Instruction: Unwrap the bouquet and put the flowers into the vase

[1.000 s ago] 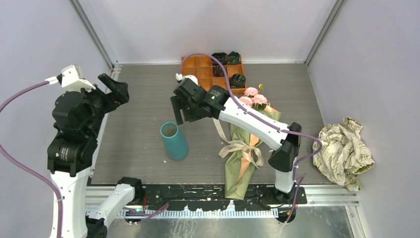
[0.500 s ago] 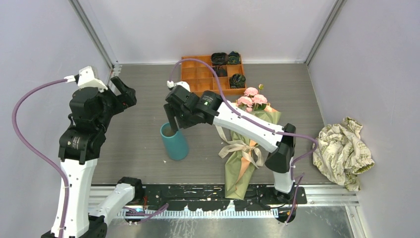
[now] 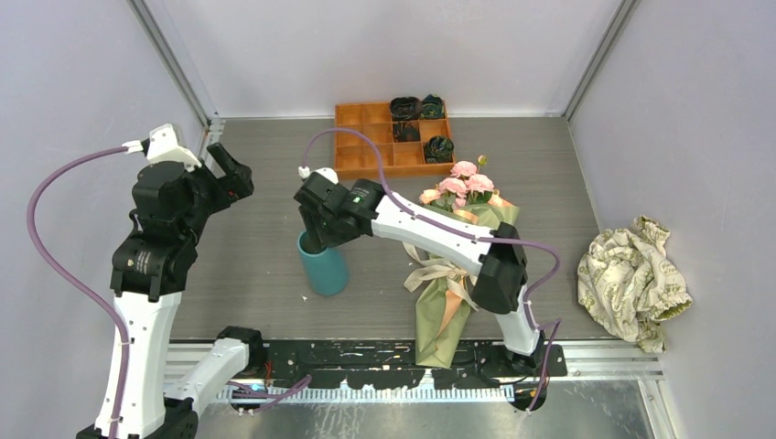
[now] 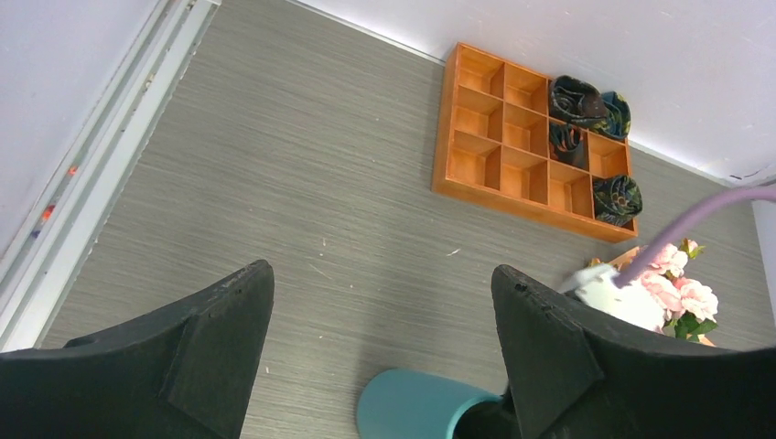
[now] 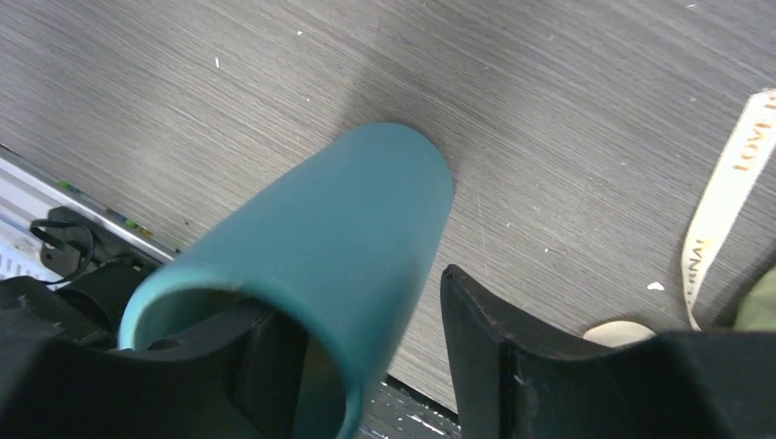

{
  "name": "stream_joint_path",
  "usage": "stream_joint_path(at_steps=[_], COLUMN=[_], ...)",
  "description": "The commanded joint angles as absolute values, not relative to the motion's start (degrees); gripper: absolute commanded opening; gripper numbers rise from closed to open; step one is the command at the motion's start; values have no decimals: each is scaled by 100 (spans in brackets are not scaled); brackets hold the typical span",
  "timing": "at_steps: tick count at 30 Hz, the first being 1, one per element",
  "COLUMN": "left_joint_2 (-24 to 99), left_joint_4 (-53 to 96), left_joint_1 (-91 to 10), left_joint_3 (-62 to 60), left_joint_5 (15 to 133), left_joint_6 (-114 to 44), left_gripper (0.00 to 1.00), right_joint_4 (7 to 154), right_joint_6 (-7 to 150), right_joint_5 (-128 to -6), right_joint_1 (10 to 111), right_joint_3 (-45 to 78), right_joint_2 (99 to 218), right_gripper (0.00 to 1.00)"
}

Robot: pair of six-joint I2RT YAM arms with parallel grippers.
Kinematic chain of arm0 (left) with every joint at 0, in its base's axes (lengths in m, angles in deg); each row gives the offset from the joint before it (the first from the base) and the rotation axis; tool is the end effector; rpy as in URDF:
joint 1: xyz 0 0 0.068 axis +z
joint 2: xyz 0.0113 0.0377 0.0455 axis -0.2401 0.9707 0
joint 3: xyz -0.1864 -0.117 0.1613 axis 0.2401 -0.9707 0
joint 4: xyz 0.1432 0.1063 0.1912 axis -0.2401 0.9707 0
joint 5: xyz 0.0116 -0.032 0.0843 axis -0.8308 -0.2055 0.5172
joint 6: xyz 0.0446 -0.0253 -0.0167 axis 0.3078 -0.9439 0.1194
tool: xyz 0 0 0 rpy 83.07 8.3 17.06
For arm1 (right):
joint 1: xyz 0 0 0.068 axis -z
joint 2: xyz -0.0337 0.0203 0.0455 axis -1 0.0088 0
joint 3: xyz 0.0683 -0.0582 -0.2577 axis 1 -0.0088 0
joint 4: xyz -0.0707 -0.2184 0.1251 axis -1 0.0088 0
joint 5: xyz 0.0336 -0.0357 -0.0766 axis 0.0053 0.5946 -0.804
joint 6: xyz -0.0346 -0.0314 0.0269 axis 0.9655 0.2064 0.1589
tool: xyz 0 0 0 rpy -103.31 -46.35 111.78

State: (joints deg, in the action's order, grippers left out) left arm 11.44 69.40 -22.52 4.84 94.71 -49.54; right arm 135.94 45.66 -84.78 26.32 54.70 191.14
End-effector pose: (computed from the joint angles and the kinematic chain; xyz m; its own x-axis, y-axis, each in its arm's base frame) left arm 0.1361 -0.0127 0.4521 -0.2333 -0.4049 -0.8841 -0.1854 0.9110 -0.3683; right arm 0.2008 0.3830 0.3252 -0.7643 -0.3338 -0.5517 -0.4992 0.8479 0.1785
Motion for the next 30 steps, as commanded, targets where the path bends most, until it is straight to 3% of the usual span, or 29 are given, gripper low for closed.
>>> stream_joint_path(at_steps=[1, 6, 11, 30], left_joint_2=[1047, 999, 994, 1060], left_joint_4=[6803, 6819, 6795, 6698], left_joint_1=[-2242, -2244, -2243, -2244], left_joint_3=[483, 468, 409, 313], left_joint_5=[9563, 9637, 9644, 9521], left_joint_6=[-4849, -4792, -4769, -4835], left_gripper=[88, 88, 88, 88], right_joint_4=[13484, 13451, 13495, 14190], right_joint_6=[4518, 4495, 4564, 5206], right_joint_5=[-8219, -8209, -8581, -10133], right_joint_1=[2611, 2604, 2606, 3604], right_joint_3=[5472, 5472, 5559, 6798], right_joint_2=[19462, 19669, 19660, 19842], right_gripper=[53, 24, 1, 1])
